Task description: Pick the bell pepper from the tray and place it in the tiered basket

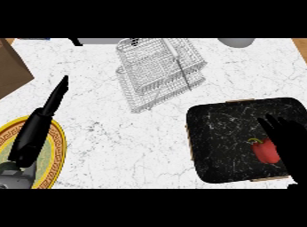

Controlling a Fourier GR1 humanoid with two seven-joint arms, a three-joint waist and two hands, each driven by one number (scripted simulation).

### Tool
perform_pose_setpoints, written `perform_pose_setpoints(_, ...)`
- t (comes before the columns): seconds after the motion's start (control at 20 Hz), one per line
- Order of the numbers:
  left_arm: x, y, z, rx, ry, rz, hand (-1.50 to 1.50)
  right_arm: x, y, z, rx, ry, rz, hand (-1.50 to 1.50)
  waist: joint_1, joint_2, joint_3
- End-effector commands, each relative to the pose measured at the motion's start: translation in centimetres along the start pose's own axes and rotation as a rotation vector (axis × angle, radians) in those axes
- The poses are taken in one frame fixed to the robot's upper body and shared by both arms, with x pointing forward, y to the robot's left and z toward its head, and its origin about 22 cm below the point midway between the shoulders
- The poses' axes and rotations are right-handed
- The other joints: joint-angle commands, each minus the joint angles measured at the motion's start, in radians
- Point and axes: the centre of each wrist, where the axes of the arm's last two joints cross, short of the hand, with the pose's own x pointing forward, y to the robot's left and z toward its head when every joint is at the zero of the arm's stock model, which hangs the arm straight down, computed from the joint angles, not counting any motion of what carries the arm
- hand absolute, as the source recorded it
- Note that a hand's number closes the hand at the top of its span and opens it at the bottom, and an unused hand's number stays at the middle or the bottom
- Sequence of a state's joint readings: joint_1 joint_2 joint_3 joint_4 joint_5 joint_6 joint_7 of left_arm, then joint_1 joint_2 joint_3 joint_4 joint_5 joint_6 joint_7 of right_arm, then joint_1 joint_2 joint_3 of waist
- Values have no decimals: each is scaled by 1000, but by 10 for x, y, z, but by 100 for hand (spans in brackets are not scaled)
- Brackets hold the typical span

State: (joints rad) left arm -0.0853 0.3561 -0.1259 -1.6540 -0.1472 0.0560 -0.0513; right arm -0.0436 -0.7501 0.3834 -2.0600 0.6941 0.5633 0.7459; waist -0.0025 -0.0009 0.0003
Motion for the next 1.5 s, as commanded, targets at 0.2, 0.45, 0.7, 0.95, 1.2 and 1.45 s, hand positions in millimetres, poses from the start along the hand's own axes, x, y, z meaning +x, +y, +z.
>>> perform_pose_setpoints(0.2, -5, -28, 4, 0, -4, -3, 0, -26, 6, -16, -24, 32, -39, -150, 0, 1, 0)
perform_pose_setpoints(0.45, -9, -7, 4, 0, -12, -4, 0, -19, 5, -30, -10, 14, -42, -150, 4, 1, 0)
perform_pose_setpoints(0.7, 11, 4, -5, -12, 0, -1, 0, -32, 31, -39, -6, 35, -67, -150, 3, 1, 0)
perform_pose_setpoints(0.95, 8, -9, 1, -17, 15, 0, 0, -22, 39, -50, -18, 26, -84, -150, 3, 0, 0)
perform_pose_setpoints(1.2, 0, 8, 2, 1, -7, -11, 0, -23, 58, -67, 10, 36, -94, -150, 5, 1, 0)
perform_pose_setpoints(1.45, 4, -27, -5, 15, -4, -11, 0, -13, 75, -67, 30, 18, -43, -150, 2, 1, 0)
